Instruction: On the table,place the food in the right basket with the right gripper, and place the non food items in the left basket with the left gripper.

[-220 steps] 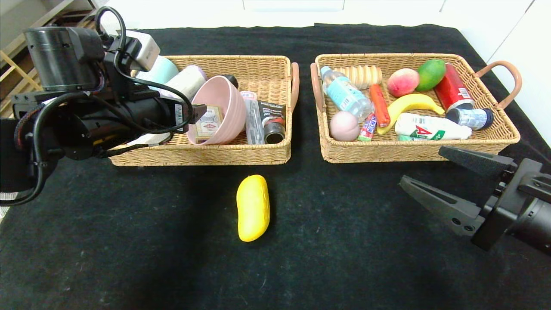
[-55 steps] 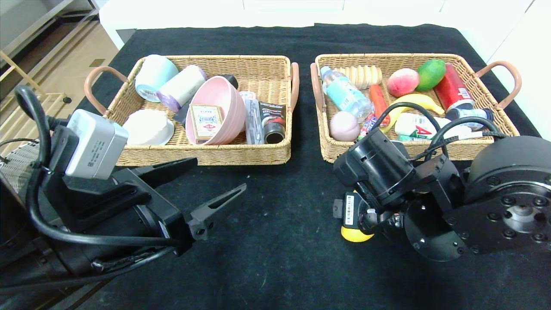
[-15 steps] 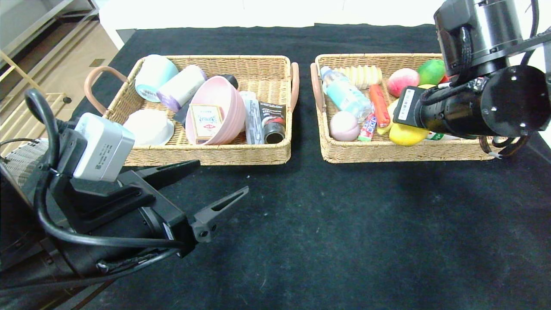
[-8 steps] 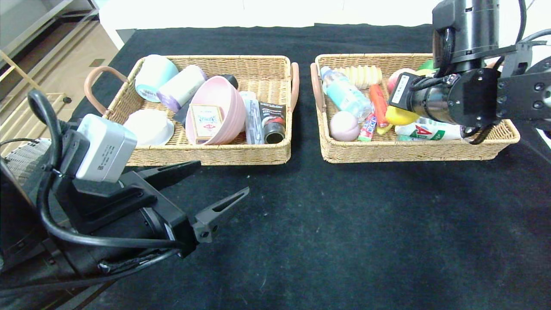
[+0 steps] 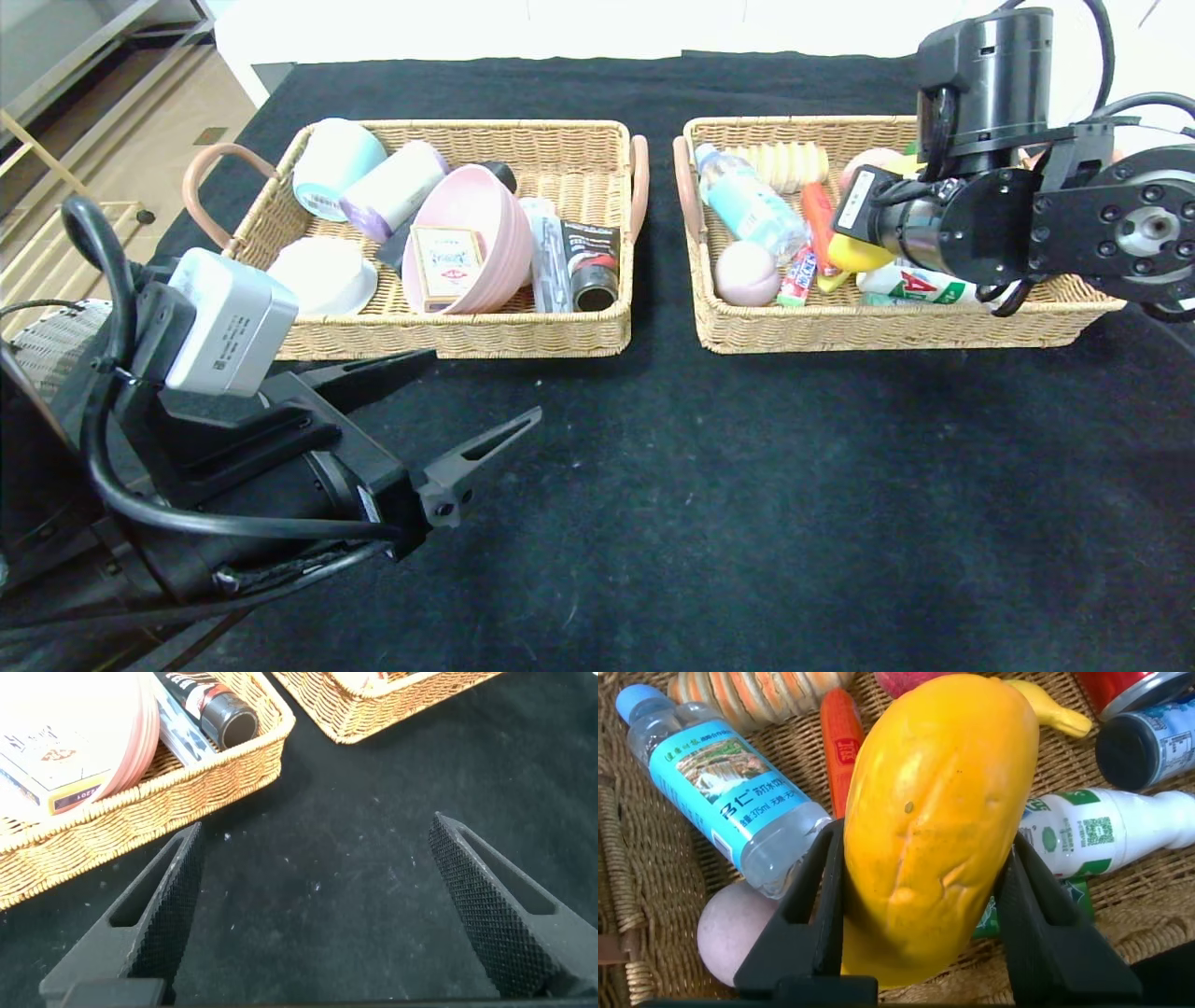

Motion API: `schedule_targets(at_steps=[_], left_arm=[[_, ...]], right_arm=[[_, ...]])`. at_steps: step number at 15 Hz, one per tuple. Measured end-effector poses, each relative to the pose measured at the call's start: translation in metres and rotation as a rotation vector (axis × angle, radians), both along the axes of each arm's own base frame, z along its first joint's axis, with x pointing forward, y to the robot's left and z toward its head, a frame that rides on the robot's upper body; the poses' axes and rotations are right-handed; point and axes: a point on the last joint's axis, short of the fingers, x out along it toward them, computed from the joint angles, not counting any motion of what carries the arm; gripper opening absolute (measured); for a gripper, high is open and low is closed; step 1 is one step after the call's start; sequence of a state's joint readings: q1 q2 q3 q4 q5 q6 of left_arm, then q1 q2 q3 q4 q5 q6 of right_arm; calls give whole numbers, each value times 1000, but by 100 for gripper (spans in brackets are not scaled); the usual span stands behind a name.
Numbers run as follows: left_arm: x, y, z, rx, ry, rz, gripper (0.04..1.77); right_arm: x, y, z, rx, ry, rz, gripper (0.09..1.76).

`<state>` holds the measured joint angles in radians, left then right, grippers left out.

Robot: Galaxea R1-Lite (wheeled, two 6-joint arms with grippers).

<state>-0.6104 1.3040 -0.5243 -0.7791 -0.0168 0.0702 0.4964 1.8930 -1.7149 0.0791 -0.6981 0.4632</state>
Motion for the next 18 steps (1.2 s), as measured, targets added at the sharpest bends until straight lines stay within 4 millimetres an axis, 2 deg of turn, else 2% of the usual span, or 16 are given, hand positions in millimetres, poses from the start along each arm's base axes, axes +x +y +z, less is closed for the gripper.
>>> schedule_targets(at_steps=[2,5,9,14,18], left_arm=[[0,0,0,0,1,0,172],[0,0,0,0,1,0,172],[0,0,0,2,0,0,172],[0,0,0,1,-1,0,172],[-1,1,0,0,-3,0,172]], right_arm=[[0,1,-1,2,-4,1,98],[1,0,-3,-1,3,0,123],[-3,2,-3,-1,3,9,142],[-12,1,0,-4,4,18,155],[-33,-4,-7,-66,51,50,162]])
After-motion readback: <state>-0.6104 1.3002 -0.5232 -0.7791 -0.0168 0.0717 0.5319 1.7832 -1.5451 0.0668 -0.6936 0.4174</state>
